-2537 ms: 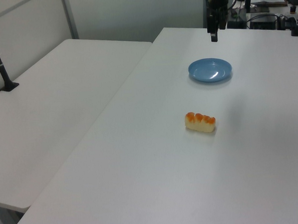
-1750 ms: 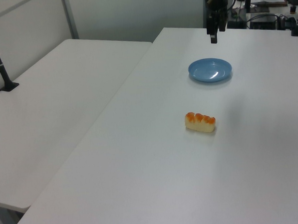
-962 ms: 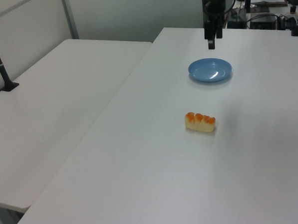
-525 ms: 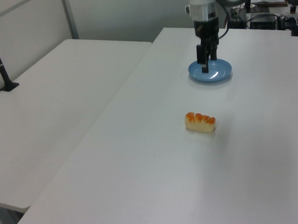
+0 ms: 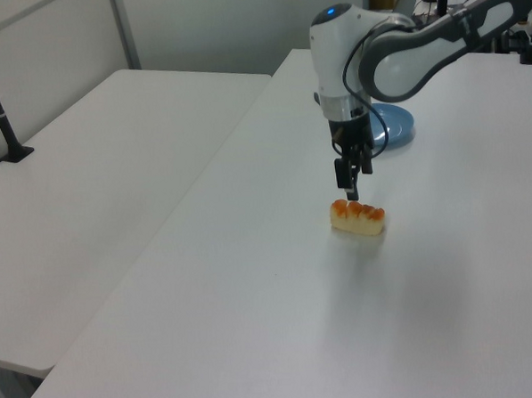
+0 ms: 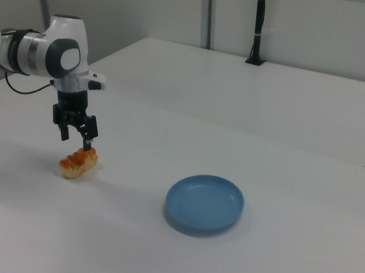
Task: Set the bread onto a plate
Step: 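Lower the gripper over the bread roll and close on it, then lift the bread roll and carry it over the blue plate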
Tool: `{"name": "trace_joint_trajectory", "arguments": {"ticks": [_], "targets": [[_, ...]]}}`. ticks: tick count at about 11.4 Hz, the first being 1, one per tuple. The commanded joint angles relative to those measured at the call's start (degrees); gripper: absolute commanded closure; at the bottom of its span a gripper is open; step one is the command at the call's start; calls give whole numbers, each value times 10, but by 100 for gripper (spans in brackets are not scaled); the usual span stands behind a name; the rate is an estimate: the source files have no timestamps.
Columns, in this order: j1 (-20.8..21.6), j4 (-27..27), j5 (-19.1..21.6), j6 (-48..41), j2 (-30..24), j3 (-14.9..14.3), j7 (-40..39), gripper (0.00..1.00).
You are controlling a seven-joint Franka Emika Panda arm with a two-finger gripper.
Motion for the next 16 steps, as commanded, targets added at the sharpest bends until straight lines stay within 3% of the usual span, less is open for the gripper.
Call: {"name": "trace_joint_trajectory", "arguments": {"ticks": [1,4,6,8,9,11,16], "targets": [[16,-26,-29,32,14,-5,31,0],[21,-31,-40,48,30,-5,31,1],[23,-31,-43,48,39,-5,30,26],[41,-31,-49,49,44,-5,30,63],[43,-31,-49,48,43,-5,31,73],[38,-24,-48,40,33,-5,30,73],[3,-5,-37,-52,-79,-8,-27,73]]}}
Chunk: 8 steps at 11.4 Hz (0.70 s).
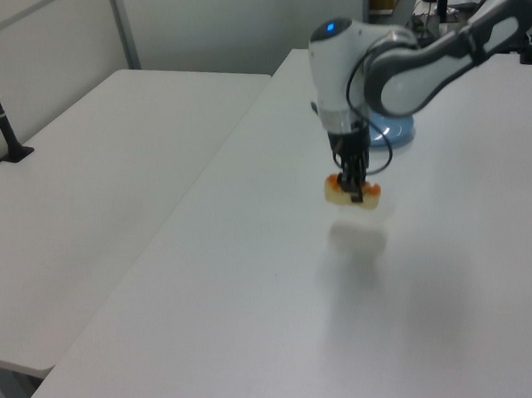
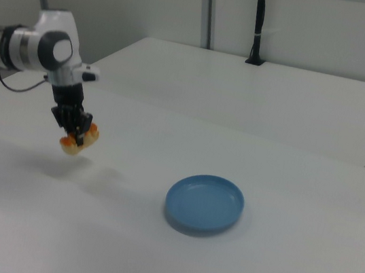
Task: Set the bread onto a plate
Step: 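Lift the bread roll and carry it over the blue plate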
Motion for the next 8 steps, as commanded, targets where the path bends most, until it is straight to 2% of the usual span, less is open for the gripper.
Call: {"name": "trace_joint_trajectory", "arguments": {"ticks": [1,3,5,8], "targets": [[-27,-2,6,-67,-80,-5,-45,73],[-64,12,5,-86,-91,-6,-51,73],[-135,27,0,-79,-82,-7,-83,72],[-241,76,-7,-36,-25,-7,-114,72]]}}
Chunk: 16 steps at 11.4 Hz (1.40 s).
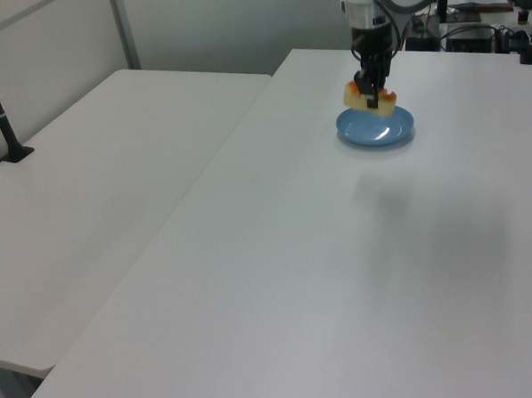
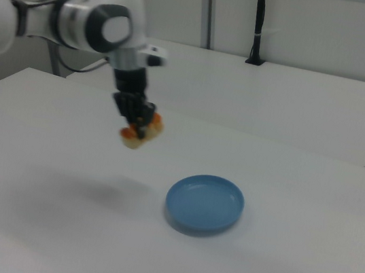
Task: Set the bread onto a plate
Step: 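Lift the bread roll and carry it over the blue plate, then lower the bread roll onto the plate and open the gripper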
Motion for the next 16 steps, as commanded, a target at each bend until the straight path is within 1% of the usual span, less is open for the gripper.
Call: {"name": "trace_joint_trajectory", "arguments": {"ticks": [1,3,4,5,7,8,9,10,11,14,16], "targets": [[-80,52,-18,45,70,0,-27,72],[-120,52,-41,99,104,0,-26,71],[-130,52,-56,124,123,0,-23,70],[-133,52,-68,136,140,0,-19,69],[-132,52,-76,142,149,-1,-19,68],[-130,51,-76,143,149,0,-19,59],[-129,50,-76,143,156,0,-13,46],[-128,50,-77,144,161,0,9,9],[-129,51,-80,144,162,0,26,0],[-129,51,-79,142,158,0,30,0],[-123,50,-73,134,139,1,33,0]]}}
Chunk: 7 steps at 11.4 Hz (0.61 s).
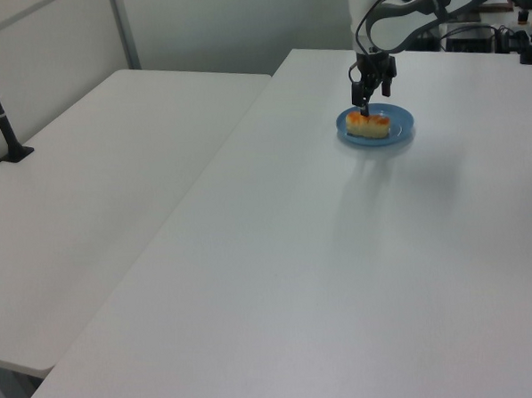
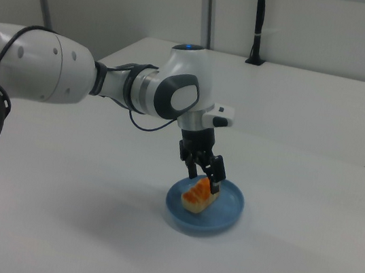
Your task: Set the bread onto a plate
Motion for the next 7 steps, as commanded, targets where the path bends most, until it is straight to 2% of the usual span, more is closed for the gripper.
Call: {"name": "trace_joint_trajectory", "arguments": {"ticks": [1,2,3,7], "targets": [[14,2,-4,-9,-37,1,49,0],[19,2,-4,-15,-54,7,91,0],[40,2,-4,-53,-82,7,99,0],[130,1,7,-185,-148,9,77,0]]}}
